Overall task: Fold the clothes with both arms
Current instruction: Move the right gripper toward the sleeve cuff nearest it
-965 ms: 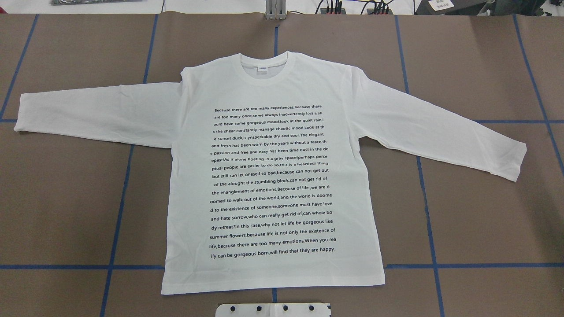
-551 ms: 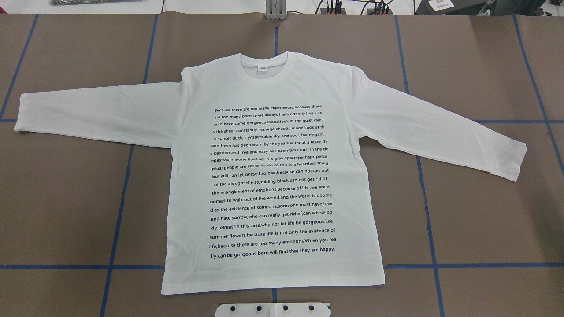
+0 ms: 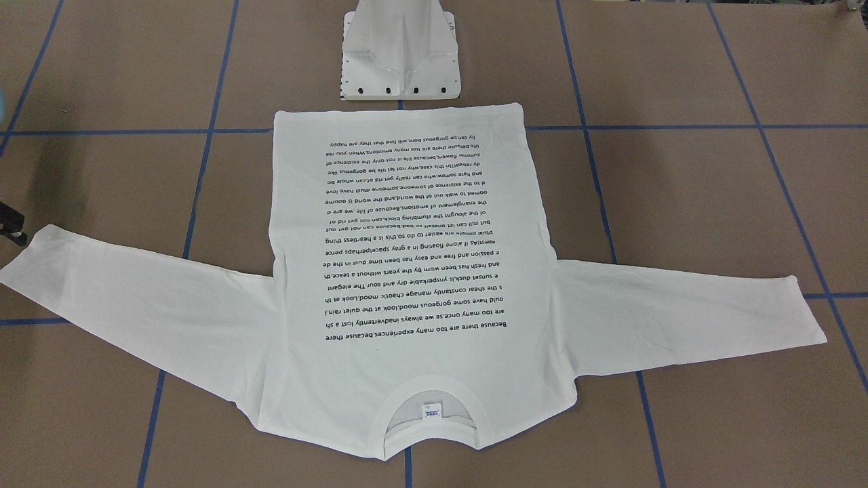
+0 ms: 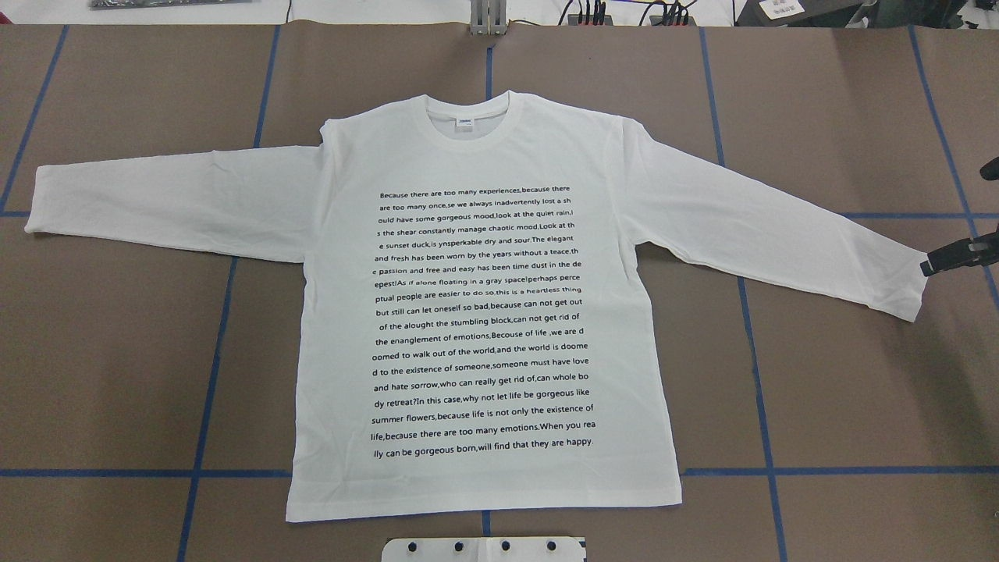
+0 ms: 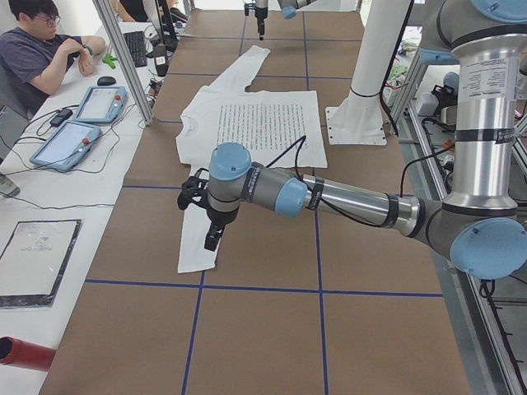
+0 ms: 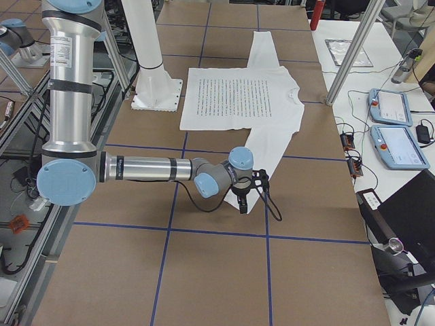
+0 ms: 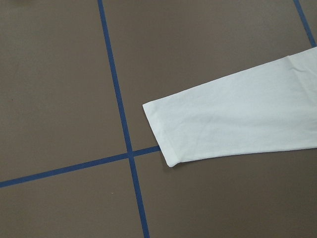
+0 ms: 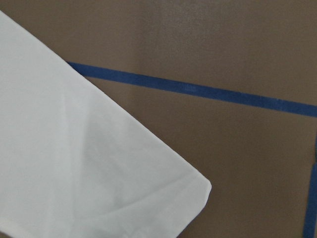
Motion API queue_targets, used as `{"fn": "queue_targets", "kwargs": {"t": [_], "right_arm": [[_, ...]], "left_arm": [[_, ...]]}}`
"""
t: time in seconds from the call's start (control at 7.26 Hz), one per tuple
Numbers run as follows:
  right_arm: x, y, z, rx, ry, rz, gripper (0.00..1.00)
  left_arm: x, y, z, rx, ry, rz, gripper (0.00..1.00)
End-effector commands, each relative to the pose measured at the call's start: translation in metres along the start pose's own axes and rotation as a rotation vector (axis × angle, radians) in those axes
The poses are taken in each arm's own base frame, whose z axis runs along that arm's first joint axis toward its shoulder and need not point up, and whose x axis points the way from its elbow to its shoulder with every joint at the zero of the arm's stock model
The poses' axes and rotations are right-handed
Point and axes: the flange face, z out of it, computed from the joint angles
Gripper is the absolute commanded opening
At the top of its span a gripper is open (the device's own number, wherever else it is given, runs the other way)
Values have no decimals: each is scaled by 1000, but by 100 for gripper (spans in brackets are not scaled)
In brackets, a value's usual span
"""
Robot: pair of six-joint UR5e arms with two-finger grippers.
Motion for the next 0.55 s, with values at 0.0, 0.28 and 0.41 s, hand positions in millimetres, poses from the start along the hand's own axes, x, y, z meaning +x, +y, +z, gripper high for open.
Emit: {"fn": "queue_targets", "kwargs": {"t": [0.0,0.28,0.41], "right_arm": [[8,-22,28,11,-8,-12,100],[13,-15,31,-3,-10,-4,100],[13,-13,33,-11,-12,0,100]], "left_arm": [[4,-1,-3,6,9,5,100],[5,-1,-3,5,19,5,100],[6,-1,-4,7,19,7,100]]}}
